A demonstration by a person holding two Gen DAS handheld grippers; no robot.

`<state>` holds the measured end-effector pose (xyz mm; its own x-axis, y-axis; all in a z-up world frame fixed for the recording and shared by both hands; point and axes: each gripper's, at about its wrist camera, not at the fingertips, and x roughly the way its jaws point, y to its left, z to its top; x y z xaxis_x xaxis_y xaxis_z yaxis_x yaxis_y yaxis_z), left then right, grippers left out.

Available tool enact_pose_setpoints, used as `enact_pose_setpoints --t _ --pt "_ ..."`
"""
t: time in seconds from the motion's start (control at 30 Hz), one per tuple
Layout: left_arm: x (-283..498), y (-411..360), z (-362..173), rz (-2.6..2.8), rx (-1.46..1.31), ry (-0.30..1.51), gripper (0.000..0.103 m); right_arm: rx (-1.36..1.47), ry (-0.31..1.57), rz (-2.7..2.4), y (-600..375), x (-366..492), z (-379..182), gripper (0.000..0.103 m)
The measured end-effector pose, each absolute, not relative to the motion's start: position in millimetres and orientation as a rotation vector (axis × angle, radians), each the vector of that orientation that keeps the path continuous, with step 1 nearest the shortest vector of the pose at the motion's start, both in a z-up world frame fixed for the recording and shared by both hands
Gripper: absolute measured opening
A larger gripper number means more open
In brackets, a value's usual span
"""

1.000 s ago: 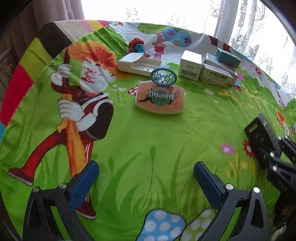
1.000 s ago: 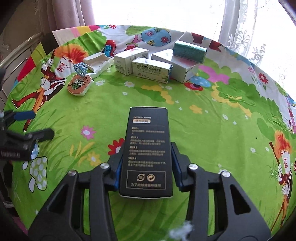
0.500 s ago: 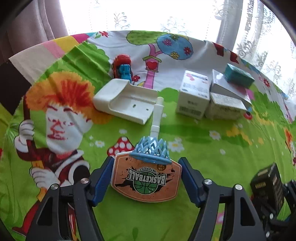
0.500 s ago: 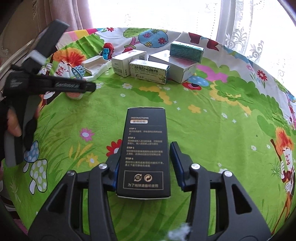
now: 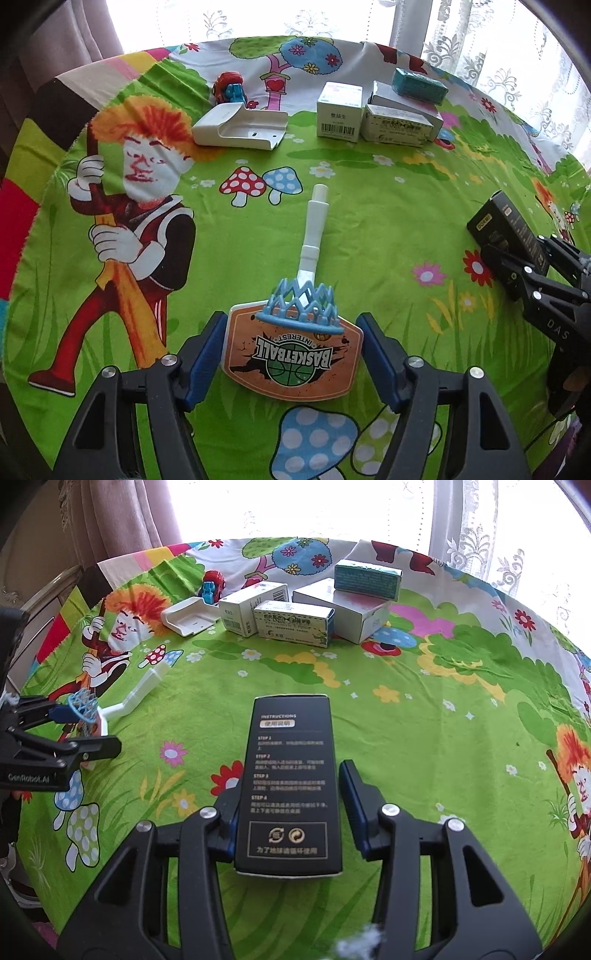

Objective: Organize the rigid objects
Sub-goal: 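Grasp the orange basketball hoop toy with the left tool while the right tool holds the black box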

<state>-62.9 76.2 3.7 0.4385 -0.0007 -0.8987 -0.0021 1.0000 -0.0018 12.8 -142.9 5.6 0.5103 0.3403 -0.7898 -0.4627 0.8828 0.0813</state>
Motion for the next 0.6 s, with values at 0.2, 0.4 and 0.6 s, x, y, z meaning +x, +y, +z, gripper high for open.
enact_pose_setpoints --t 0.2,0.4,0.6 --pt "-89.9 77.2 4.0 -0.009 0.000 1.127 0.071 -0.208 0.984 0.413 -133.1 9.6 11.7 0.043" --pt "-111.7 83.1 3.7 -0.022 0.004 1.128 0.071 -0.237 1.077 0.401 -111.6 -25.8 18.5 0.042" --pt "-139.9 92.7 7.2 0.004 -0.018 1.113 0.071 -0.287 1.081 0.501 -80.2 -70.8 27.3 0.042"
